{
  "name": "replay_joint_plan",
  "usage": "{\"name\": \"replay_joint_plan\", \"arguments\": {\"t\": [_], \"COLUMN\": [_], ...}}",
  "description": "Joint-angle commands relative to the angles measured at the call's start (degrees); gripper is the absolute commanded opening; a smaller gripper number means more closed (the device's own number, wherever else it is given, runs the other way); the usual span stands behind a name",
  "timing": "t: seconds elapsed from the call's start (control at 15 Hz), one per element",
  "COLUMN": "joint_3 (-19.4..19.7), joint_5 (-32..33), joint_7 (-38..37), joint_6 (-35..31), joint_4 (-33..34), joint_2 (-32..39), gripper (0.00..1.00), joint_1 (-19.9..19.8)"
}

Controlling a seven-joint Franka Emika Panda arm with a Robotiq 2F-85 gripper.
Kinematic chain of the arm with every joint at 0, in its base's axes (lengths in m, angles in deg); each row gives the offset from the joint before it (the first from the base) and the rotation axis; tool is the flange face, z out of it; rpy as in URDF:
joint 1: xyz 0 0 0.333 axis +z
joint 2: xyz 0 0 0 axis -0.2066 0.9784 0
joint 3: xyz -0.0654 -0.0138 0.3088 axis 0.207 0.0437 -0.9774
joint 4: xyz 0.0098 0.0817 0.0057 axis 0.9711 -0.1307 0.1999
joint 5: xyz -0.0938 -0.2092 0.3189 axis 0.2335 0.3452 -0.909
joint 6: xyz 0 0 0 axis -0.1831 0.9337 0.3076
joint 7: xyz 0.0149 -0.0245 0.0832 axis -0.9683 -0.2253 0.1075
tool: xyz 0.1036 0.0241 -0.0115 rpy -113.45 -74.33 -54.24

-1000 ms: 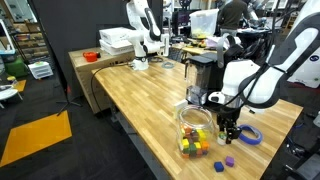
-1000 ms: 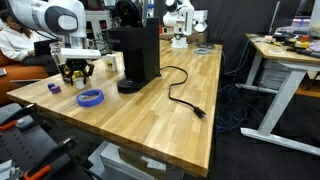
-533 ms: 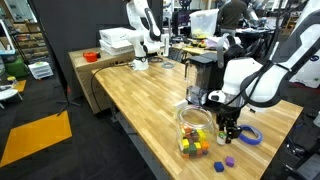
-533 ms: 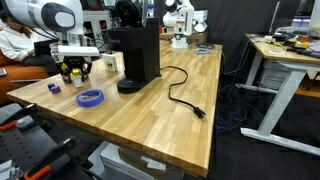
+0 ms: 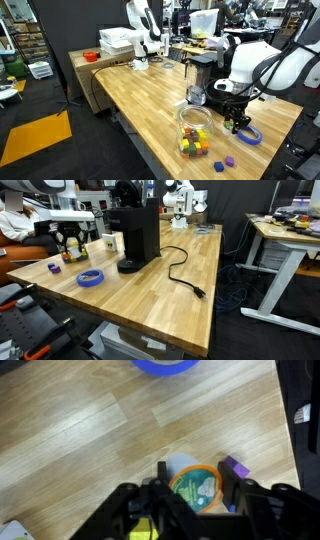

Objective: Open the coffee maker chamber, place the coffee pod inside the chamber

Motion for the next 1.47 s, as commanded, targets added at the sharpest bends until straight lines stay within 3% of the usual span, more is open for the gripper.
{"name": "replay_joint_plan", "arguments": {"t": [0.0, 0.33, 0.47, 0.53, 0.6, 1.0, 1.07, 1.4], "joint_3": [0.8, 2.4, 3.5, 4.2, 4.6, 5.3, 5.3, 7.1], "joint_5": [-1.7, -4.0, -5.2, -3.2, -3.3, -3.3, -3.3, -3.9], "joint_7": [0.8, 1.6, 2.2, -0.1, -0.2, -0.2, -0.2, -2.0], "joint_6": [5.8, 13.0, 14.4, 12.6, 12.8, 12.8, 12.8, 14.0], "joint_4": [-2.3, -1.7, -1.6, -1.0, -1.0, -1.1, -1.1, -1.7], "joint_2": [-7.2, -15.0, -17.2, -15.0, -15.8, -15.0, -15.0, -19.2], "gripper": [0.28, 0.28, 0.28, 0.28, 0.53, 0.53, 0.28, 0.28], "joint_1": [1.4, 6.2, 8.2, 8.8, 9.5, 10.0, 10.0, 10.5]}}
